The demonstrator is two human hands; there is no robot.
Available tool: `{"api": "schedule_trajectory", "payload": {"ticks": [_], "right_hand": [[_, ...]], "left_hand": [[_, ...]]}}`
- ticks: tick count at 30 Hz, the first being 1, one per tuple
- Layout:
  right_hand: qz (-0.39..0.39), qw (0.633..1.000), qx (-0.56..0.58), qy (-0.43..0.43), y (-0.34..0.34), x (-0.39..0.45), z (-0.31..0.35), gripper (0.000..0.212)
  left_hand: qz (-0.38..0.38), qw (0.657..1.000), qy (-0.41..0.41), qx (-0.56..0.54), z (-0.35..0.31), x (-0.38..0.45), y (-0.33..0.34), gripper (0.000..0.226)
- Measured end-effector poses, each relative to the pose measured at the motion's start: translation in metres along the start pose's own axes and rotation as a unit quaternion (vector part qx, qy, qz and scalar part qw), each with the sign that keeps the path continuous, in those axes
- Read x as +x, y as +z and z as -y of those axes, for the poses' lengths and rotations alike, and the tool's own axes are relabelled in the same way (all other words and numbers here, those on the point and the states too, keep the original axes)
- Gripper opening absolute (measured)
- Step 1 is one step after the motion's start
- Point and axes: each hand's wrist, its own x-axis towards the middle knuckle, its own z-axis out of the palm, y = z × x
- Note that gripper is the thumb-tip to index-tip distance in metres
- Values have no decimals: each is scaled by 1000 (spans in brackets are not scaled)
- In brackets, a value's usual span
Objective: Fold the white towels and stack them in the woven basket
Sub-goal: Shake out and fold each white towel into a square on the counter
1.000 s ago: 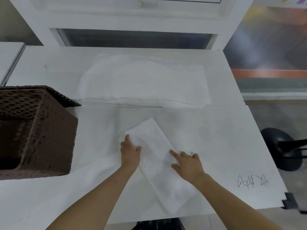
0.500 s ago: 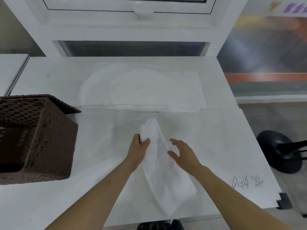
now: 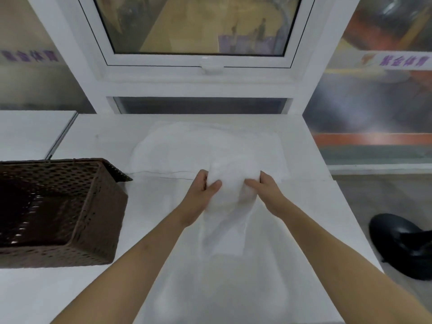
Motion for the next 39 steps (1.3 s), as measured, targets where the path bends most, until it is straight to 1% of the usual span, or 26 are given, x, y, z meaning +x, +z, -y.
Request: {"api": "schedule_trajectory", "payload": {"ticks": [3, 6, 8, 9, 11, 12, 13, 15, 16, 17, 19, 21, 24, 27, 31, 34, 37, 39], "right_hand": [[-28, 998, -23, -55, -6, -3, 29, 18], [-30, 991, -53, -122, -10, -14, 43, 13], [-20, 983, -96, -156, -11, -24, 37, 13], [-11, 979, -124, -163, -12, -28, 29, 16], [10, 970, -183, -161, -14, -35, 5, 25], [31, 962, -217, -162, -15, -38, -10, 27], [56, 951, -255, -164, -17, -41, -26, 24], [108, 937, -301, -139, -15, -53, -54, 16], [132, 935, -308, -117, -12, -61, -66, 13], [151, 933, -312, -97, -11, -67, -78, 16], [180, 932, -310, -55, -6, -79, -96, 20], [193, 936, -293, -19, -4, -86, -109, 20], [182, 951, -248, 26, 2, -88, -115, 15], [155, 964, -211, 55, 8, -77, -116, 18], [89, 974, -195, 70, 15, -44, -124, 22], [53, 975, -200, 77, 21, -16, -133, 19], [19, 972, -213, 95, 25, 8, -149, 23], [3, 964, -239, 113, 27, 19, -162, 25]], "left_hand": [[-42, 991, 68, 105, -30, 0, -7, 21], [-81, 975, 129, 159, -40, -9, -20, 22], [-83, 968, 142, 188, -32, -19, -30, 17], [-77, 966, 141, 204, -23, -24, -34, 20], [-63, 961, 127, 239, 1, -36, -40, 32], [-52, 959, 110, 258, 16, -43, -41, 37], [-37, 957, 86, 274, 33, -50, -43, 38], [-7, 956, 29, 292, 71, -63, -44, 30], [7, 952, 7, 304, 89, -71, -43, 26], [19, 947, -8, 320, 107, -78, -44, 23], [35, 943, -26, 331, 131, -92, -43, 27], [28, 947, -34, 319, 145, -104, -39, 29], [3, 958, -55, 281, 148, -106, -37, 17], [-30, 969, -74, 235, 146, -88, -39, 13], [-72, 974, -114, 182, 142, -48, -37, 9], [-111, 973, -120, 163, 148, -17, -37, 17], [-155, 969, -138, 132, 163, 9, -34, 30], [-171, 962, -144, 158, 175, 19, -28, 39]]}}
